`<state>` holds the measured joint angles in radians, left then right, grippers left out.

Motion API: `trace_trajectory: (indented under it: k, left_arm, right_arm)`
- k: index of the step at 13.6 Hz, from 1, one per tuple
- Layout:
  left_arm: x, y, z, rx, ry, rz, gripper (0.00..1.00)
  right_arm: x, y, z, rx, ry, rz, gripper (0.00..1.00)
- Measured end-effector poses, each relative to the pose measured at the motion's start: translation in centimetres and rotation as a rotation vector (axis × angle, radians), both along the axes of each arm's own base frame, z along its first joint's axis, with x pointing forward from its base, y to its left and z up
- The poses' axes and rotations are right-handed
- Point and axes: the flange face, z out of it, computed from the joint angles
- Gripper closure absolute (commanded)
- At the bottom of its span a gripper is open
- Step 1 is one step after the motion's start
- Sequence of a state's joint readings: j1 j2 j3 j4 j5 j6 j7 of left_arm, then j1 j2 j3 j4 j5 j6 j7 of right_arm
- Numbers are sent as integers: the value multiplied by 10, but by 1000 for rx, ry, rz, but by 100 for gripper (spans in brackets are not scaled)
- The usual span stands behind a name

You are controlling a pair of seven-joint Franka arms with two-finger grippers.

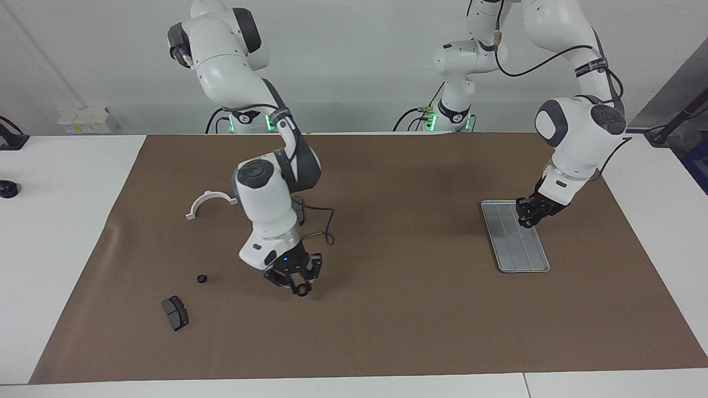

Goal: Pick bearing gear from pile to tray

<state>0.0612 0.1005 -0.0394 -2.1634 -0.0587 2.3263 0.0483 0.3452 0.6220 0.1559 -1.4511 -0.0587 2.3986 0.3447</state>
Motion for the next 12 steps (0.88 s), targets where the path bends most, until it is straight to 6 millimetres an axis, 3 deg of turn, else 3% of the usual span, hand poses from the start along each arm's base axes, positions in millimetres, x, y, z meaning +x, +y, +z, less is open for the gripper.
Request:
trace_trajectory:
  k: [1,2,5,6,7,9,12]
  left_arm:
    - [-6,-2,-10,1,2,-3,47]
    - [-11,-4,-18,1,1,-5,0]
    - [-14,-7,-24,2,-6,-10,0]
    - [-12,-7,-19,2,-16,-10,0]
    - [-7,-8,-9,3,-37,-12,0]
    - [12,-19,30,0,-77,-32,0]
    - [35,-53,94,-14,-88,-43,0]
  right_arm:
    - [-13,25,0,11,7,-2,94]
    - [-24,44,1,24,10,-8,90]
    - [-45,82,3,71,-5,-33,78]
    - [-52,90,-1,74,1,-34,62]
    - [-57,94,-6,72,11,-36,35]
    - [-61,96,-13,65,22,-34,17]
    - [-56,87,-14,59,19,-48,15]
